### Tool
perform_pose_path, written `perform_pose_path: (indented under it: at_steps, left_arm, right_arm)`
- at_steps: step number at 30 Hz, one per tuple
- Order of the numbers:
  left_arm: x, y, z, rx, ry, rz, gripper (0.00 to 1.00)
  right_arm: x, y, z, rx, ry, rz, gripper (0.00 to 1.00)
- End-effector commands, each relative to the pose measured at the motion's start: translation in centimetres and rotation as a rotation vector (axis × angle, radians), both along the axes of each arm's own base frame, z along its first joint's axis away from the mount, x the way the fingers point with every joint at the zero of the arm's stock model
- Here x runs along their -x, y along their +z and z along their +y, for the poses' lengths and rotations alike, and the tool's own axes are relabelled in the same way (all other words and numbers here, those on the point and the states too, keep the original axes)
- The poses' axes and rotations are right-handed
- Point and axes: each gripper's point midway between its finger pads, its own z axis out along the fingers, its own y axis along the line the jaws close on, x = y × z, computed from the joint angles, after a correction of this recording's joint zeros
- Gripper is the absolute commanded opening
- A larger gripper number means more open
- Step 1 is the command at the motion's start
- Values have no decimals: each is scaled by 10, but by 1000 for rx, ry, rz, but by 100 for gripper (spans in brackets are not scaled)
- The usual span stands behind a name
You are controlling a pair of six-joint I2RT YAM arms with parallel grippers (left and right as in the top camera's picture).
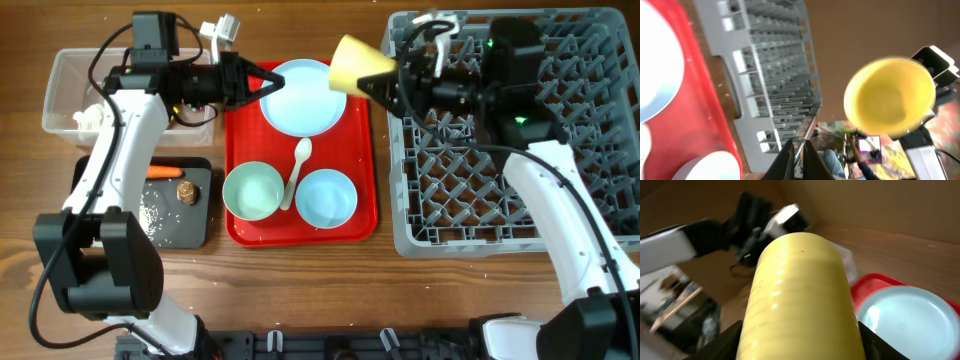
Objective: Sort waste into correct bins and load items into the dishwasher rack
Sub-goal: 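Open the left gripper and carry the cup right over the rack, then lower the yellow cup upside down into the dish rack with right gripper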
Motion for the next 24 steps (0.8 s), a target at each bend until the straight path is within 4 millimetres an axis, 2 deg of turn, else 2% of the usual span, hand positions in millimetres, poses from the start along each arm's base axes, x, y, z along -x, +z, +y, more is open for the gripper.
perform_pose_path:
  at_steps: [1, 5, 10, 13, 16, 20, 24]
  left_arm:
    - [-6, -13, 8, -93, 58, 15, 4]
    - [-9, -24, 13, -153, 94, 30, 4]
    - [-13, -35, 21, -221, 135, 43, 4]
    - [-14, -39, 23, -246, 149, 51, 4]
    - [-14, -39, 23, -246, 148, 54, 4]
    - [-10, -46, 26, -275, 159, 89, 4]
    - [-7, -59, 30, -351, 181, 124, 4]
  right_arm:
    - [-34, -11, -37, 69, -258, 51, 41]
    - [-52, -25, -69, 144, -424, 82, 41]
    - [-61, -34, -112, 276, -598, 125, 41]
    - [-63, -29, -138, 394, -701, 124, 41]
    - [-60, -15, -159, 507, -780, 108, 40]
    - [-54, 1, -176, 596, -838, 127, 41]
    - [-51, -3, -177, 637, -817, 199, 42]
